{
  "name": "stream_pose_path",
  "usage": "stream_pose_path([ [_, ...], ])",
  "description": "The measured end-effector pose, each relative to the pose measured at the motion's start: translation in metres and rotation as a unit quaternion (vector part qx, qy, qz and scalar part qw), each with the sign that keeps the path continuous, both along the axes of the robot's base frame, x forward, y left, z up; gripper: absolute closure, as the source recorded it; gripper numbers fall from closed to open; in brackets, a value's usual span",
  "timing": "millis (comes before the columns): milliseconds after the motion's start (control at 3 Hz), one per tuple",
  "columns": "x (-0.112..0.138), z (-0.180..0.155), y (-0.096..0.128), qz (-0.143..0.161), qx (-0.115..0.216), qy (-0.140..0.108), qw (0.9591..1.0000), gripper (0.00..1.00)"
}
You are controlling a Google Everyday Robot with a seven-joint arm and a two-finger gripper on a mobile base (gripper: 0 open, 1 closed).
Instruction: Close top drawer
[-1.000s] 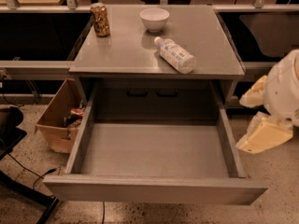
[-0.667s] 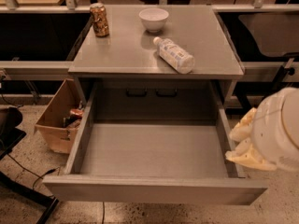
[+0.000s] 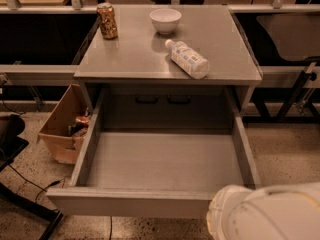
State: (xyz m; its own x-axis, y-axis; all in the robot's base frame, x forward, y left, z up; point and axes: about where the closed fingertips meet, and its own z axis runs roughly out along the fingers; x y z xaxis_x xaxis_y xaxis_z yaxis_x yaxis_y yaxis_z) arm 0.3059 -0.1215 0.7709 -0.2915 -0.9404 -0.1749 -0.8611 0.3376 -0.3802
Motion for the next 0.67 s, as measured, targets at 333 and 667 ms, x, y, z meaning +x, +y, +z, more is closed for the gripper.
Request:
stream_pose_path([
  [333, -0.0235, -0.0417, -0.0016, -0.017, -0.009, 0.034, 0.9993, 1.00],
  [667, -0.0235, -0.0417, -0.0016, -0.017, -0.009, 0.034, 0.9993, 1.00],
])
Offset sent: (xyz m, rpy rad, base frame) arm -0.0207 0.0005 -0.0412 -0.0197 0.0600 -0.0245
